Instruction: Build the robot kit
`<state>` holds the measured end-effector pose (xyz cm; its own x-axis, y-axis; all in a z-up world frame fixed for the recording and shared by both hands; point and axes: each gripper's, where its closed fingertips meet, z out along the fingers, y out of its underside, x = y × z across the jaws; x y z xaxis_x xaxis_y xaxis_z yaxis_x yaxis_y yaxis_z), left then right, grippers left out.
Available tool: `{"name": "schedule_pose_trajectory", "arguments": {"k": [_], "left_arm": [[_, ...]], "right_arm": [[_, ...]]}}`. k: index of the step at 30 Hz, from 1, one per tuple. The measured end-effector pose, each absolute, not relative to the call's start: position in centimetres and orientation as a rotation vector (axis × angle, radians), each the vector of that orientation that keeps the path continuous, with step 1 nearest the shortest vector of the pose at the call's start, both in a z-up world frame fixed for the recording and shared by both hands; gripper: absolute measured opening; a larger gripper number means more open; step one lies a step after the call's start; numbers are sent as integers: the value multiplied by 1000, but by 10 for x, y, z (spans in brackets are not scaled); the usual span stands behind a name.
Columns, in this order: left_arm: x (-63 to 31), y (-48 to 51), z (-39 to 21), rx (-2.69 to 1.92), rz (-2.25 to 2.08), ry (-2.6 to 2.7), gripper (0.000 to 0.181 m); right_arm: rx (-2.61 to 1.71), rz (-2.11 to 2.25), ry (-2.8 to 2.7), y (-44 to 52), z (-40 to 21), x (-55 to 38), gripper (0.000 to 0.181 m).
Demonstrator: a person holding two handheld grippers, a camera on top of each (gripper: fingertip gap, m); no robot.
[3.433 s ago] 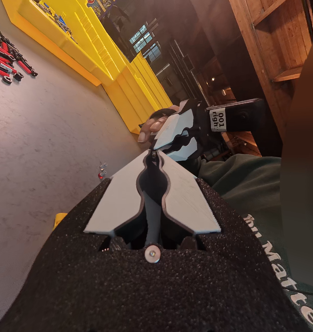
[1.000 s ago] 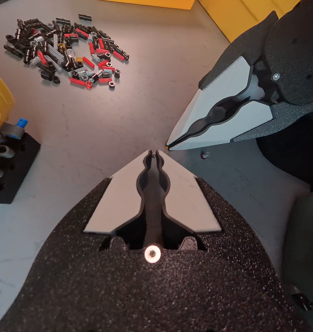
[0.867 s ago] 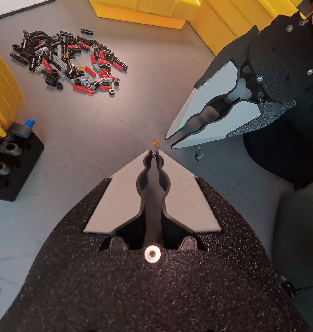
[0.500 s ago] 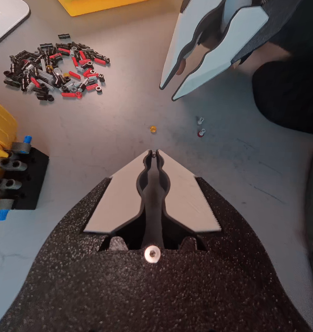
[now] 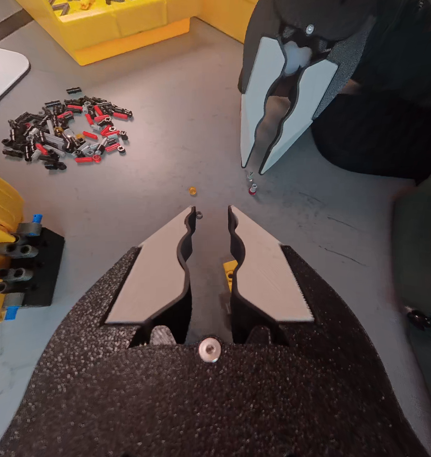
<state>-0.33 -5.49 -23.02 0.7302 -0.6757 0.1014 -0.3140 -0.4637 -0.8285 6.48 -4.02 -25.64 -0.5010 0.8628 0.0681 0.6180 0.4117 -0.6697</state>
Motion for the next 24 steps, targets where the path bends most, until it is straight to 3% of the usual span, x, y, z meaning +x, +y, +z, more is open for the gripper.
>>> {"name": "schedule_pose_trajectory", "arguments": {"k": [7, 14, 24], "left_arm": [[0, -62, -266, -2211, -402, 886, 31], [-5, -61, -265, -2227, -392, 861, 45], [-36, -57, -265, -2336, -365, 677, 46]], "right_arm": [[-1262, 728, -2299, -40, -264, 65, 13], [-1272, 732, -2288, -40, -265, 63, 13], [-1292, 745, -2279, -40, -265, 62, 13]]}}
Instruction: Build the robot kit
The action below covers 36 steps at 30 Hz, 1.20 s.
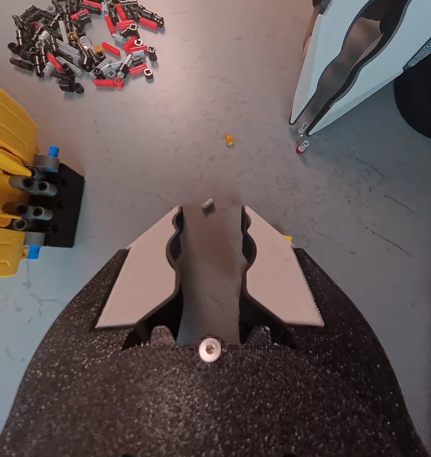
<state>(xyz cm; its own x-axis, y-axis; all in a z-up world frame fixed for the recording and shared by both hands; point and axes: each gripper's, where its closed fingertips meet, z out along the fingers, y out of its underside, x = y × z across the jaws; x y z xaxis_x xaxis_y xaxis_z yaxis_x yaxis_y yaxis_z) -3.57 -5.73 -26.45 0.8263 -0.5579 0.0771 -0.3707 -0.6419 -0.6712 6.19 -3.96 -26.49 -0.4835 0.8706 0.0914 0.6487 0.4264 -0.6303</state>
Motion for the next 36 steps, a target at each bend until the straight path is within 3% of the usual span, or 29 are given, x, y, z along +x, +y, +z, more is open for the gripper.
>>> {"name": "schedule_pose_trajectory", "arguments": {"k": [7, 18, 24, 30, 36], "left_arm": [[-22, -54, -232, -2163, -572, 613, 27], [32, -58, -200, -1992, -941, 514, 19], [34, -57, -200, -1985, -929, 504, 10], [22, -56, -220, -2086, -736, 587, 15], [1, -77, -230, -2195, -602, 780, 33]], "right_arm": [[-1267, 737, -2272, -40, -265, 61, 4], [-1048, 830, -1983, -49, -207, 29, 3], [-1059, 816, -1981, -51, -208, 28, 3], [-1267, 618, -2111, -22, -249, 46, 3], [-1362, 575, -2143, -13, -259, 55, 5]]}}
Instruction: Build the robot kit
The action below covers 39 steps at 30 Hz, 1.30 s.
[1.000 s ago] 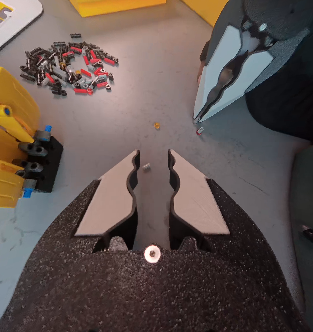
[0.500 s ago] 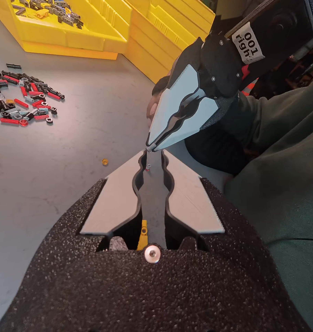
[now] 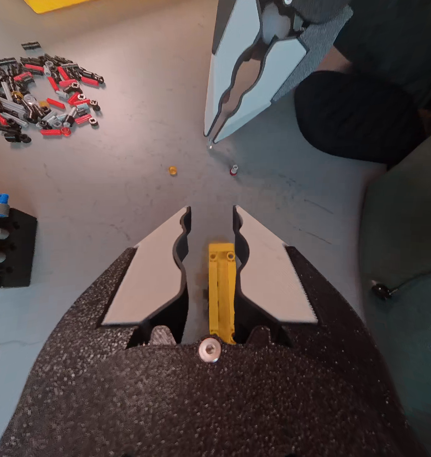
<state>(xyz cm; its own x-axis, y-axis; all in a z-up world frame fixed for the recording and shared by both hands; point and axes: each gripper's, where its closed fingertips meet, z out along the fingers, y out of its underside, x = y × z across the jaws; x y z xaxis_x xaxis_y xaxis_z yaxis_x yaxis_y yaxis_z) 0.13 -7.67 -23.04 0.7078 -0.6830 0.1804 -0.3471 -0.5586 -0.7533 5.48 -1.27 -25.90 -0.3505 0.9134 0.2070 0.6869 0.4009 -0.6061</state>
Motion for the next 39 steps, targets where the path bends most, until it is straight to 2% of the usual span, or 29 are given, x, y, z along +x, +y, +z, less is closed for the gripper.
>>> {"name": "schedule_pose_trajectory", "arguments": {"k": [8, 11, 13, 16, 19, 23, 29, 31, 34, 35, 39], "left_arm": [[-22, -113, -253, -2366, -496, 971, 45], [-22, -119, -265, -2405, -430, 1049, 39], [-22, -118, -267, -2395, -398, 1080, 25], [-19, -108, -262, -2335, -423, 1029, 24], [-9, -85, -228, -2172, -631, 786, 24], [-7, -59, -187, -1919, -594, 643, 24], [0, -42, -172, -1716, -105, 733, 24], [5, -41, -172, -1662, 55, 801, 24], [11, -38, -171, -1605, 203, 848, 24], [11, -38, -171, -1597, 216, 857, 25], [16, -48, -168, -1644, -151, 799, 44]], "right_arm": [[-1332, 596, -2148, -16, -245, 60, 12], [-1279, 731, -2187, -38, -239, 59, 12], [-1272, 740, -2218, -44, -246, 59, 13], [-1282, 740, -2246, -47, -255, 59, 13], [-1260, 765, -2197, -47, -249, 53, 13], [-1277, 1093, -1913, -55, -200, 31, 17], [-1564, 1681, -1399, -47, -155, 10, 31], [-1615, 1712, -1358, -46, -157, 8, 30], [-1614, 1615, -1380, -45, -165, 6, 10], [-1605, 1595, -1391, -44, -165, 6, 9], [-1502, 1558, -1477, -38, -159, 17, 7]]}}
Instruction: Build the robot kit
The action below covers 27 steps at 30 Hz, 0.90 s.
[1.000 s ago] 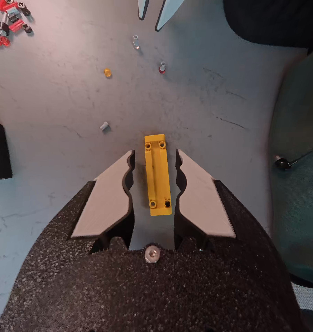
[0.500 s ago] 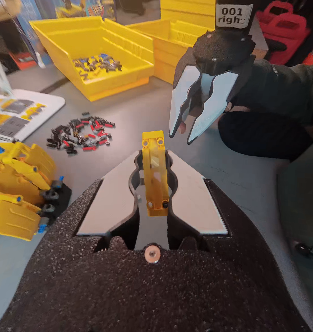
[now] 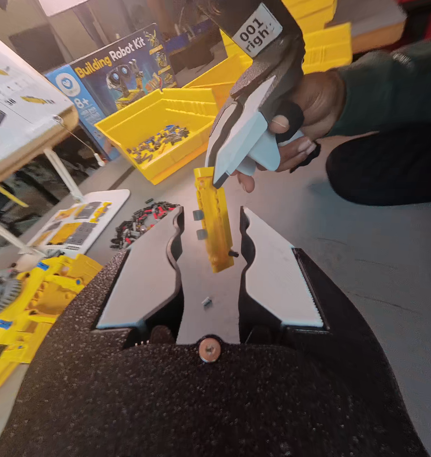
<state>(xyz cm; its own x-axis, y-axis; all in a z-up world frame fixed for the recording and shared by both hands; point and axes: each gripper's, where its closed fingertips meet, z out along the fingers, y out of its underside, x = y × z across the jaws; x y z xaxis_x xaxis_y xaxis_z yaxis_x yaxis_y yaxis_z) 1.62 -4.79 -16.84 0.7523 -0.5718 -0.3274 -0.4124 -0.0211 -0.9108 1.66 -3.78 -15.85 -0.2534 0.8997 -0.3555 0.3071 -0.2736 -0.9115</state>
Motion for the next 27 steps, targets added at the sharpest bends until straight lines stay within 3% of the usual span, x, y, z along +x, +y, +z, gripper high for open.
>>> {"name": "schedule_pose_trajectory", "arguments": {"k": [6, 16, 21, 27], "left_arm": [[4, -67, -173, -1759, -609, 748, 39], [46, -94, -210, -1817, -653, 1028, 17], [33, -77, -209, -1827, -440, 986, 7], [-7, -44, -195, -1698, 302, 972, 6]], "right_arm": [[-1307, 1514, -1631, -49, -150, 30, 7], [-1146, 1386, -1934, -89, -180, 38, 7], [-1177, 1279, -1894, -73, -185, 33, 9], [-1454, 1318, -1663, -42, -182, 19, 25]]}}
